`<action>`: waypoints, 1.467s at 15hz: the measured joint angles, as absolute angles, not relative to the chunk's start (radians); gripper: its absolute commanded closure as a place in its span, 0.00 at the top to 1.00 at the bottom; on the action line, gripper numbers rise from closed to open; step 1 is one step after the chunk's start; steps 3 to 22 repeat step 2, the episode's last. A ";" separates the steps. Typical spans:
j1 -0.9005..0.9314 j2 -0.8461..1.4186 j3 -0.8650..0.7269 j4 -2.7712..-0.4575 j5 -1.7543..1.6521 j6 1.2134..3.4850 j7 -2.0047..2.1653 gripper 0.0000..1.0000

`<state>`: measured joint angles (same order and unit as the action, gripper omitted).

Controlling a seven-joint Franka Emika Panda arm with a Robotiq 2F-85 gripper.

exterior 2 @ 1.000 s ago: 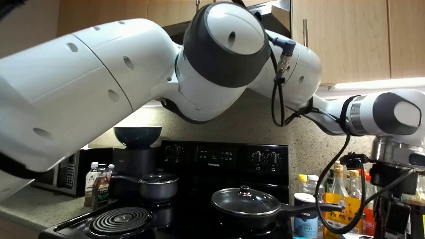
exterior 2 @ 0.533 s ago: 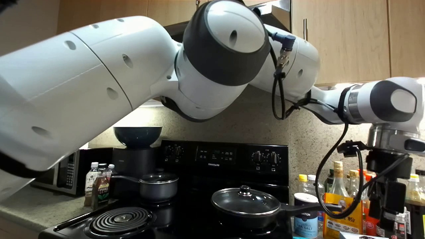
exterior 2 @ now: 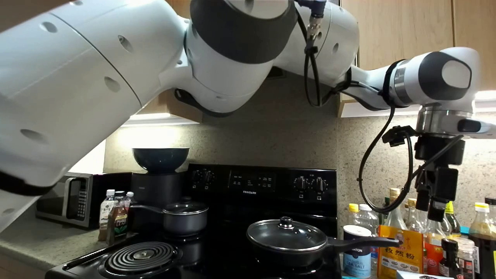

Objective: Pick the box on the stove and put it on the counter

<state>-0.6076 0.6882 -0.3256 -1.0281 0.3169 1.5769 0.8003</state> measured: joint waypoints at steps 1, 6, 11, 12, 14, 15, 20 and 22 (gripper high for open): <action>-0.608 0.688 -0.325 -1.034 0.317 1.577 0.798 1.00; -0.607 0.689 -0.325 -1.039 0.317 1.577 0.796 1.00; -0.607 0.689 -0.325 -1.039 0.317 1.577 0.796 1.00; -0.607 0.689 -0.325 -1.039 0.317 1.577 0.796 1.00; -0.607 0.689 -0.325 -1.039 0.317 1.577 0.796 1.00; -0.607 0.689 -0.325 -1.039 0.317 1.577 0.796 1.00; -0.607 0.689 -0.325 -1.039 0.317 1.577 0.796 1.00; -0.607 0.689 -0.325 -1.039 0.317 1.577 0.796 1.00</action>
